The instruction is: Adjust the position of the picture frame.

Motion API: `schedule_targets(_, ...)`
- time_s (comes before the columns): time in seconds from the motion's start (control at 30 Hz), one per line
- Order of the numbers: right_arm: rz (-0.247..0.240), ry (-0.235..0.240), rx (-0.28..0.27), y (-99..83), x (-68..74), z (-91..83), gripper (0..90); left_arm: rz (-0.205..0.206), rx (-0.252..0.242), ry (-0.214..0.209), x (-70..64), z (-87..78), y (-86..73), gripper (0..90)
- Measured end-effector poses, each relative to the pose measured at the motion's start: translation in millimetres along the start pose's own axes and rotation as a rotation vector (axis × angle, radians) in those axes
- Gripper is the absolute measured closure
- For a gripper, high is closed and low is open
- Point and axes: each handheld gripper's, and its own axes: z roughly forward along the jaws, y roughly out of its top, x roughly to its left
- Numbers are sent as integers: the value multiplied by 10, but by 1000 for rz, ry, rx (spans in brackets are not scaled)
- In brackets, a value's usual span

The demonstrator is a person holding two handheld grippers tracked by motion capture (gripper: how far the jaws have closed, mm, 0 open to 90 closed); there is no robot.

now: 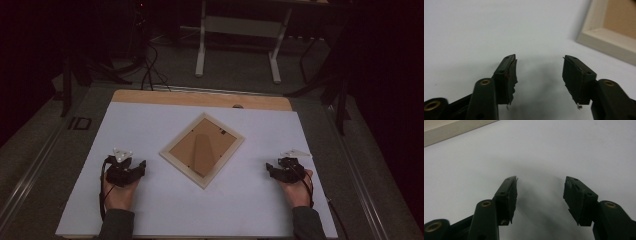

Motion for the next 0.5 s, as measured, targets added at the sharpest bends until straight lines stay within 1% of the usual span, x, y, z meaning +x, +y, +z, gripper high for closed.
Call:
schedule_targets(0.07,-4,4,2,-1,7,0,432,-6,-7,-20,5,-11,6,486)
schedule_targets(0.13,-14,3,8,-2,13,2,432,-13,-15,-34,11,-22,12,472)
schedule_targets(0.2,-21,0,5,3,16,2,432,-11,-12,-39,17,-32,21,450)
schedule_targets(0.27,-27,-1,3,14,21,-4,428,-17,-14,-44,23,-41,31,449)
schedule_targets(0.37,-29,0,-1,18,23,-11,428,-19,-17,-41,23,-49,33,448)
schedule_targets(0.4,-28,0,-2,17,24,-15,423,-28,-21,-57,41,-65,42,435)
schedule_targets(0.5,-29,-1,-3,16,22,-11,420,-44,-19,-76,60,-57,42,430)
